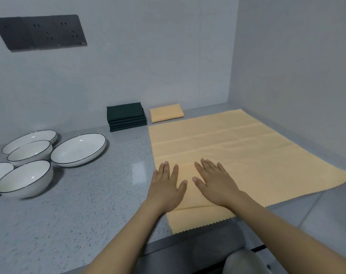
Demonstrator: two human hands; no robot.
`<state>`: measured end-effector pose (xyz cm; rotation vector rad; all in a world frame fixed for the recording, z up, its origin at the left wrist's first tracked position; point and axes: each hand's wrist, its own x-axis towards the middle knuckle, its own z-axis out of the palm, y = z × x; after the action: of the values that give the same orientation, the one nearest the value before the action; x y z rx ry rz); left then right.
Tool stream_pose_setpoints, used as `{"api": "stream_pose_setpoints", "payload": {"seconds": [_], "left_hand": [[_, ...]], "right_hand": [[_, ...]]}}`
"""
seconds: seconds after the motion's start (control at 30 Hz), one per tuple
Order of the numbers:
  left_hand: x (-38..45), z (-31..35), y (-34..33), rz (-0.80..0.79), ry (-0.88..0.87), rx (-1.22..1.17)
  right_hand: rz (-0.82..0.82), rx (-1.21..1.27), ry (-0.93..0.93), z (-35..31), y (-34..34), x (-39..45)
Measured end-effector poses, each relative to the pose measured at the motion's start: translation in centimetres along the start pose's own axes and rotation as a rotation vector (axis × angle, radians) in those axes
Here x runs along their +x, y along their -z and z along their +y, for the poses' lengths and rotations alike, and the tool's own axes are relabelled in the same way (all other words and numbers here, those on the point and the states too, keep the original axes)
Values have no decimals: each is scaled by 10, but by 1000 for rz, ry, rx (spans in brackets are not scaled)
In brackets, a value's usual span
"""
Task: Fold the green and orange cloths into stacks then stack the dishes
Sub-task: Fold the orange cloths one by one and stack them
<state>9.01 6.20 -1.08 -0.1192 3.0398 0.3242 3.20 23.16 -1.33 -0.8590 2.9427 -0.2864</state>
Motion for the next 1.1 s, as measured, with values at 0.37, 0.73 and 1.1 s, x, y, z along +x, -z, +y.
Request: {"api": "stream_pose_setpoints", "payload": {"seconds": [0.37,0.73,1.1], "left_hand": [[-42,-10,16,191,-390,-142],[-56,-13,18,-1,-393,-180],[-37,-25,37,137,-282,-396]], "right_hand": [[246,295,363,6,18,-41],[200,274,337,8,15,-57],[87,179,219,9,42,-39]]}}
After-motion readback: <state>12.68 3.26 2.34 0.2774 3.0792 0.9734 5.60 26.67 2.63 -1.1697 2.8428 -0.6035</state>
